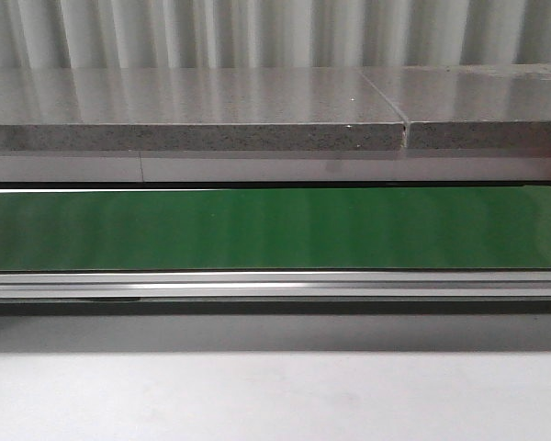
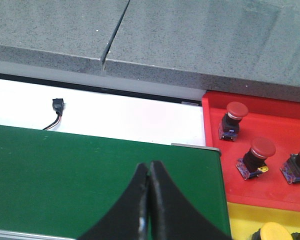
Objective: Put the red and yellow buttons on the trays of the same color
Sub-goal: 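Set the red button on the conveyor and open the left gripper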
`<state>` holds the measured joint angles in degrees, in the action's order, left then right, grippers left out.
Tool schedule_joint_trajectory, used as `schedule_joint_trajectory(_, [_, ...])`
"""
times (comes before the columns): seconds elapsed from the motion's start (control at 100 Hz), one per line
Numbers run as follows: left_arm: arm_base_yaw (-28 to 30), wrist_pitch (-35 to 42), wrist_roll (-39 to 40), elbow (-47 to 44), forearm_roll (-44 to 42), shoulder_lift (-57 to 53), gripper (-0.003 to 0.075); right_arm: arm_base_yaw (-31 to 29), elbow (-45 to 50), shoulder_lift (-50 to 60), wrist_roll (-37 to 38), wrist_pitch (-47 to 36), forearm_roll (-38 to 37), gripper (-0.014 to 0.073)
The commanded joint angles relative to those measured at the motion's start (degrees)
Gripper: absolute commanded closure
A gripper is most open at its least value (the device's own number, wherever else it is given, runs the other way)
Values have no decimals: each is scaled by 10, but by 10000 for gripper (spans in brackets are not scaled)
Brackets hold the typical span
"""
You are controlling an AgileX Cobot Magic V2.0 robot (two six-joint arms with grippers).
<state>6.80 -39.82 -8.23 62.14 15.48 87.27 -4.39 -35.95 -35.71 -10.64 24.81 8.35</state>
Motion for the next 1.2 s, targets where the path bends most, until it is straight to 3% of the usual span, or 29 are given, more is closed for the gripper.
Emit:
schedule_joint_trajectory(0.0, [-5,16,-3,16,19,-49,152,0,-14,2,-2,-43,2,662])
schedule_joint_trajectory(0.32, [-19,27,-5,16,15,-147,152,0,-14,2,-2,-43,2,662])
schedule_joint_trajectory(0.48, [8,46,-5,16,3,-155,152,0,-14,2,-2,-43,2,662])
schedule_joint_trajectory(0.89, [134,60,2,16,15,-57,152,0,-14,2,-2,-43,2,662])
schedule_joint_trajectory(1.19, [178,109,2,17,21,41,152,0,-14,2,-2,-43,2,662])
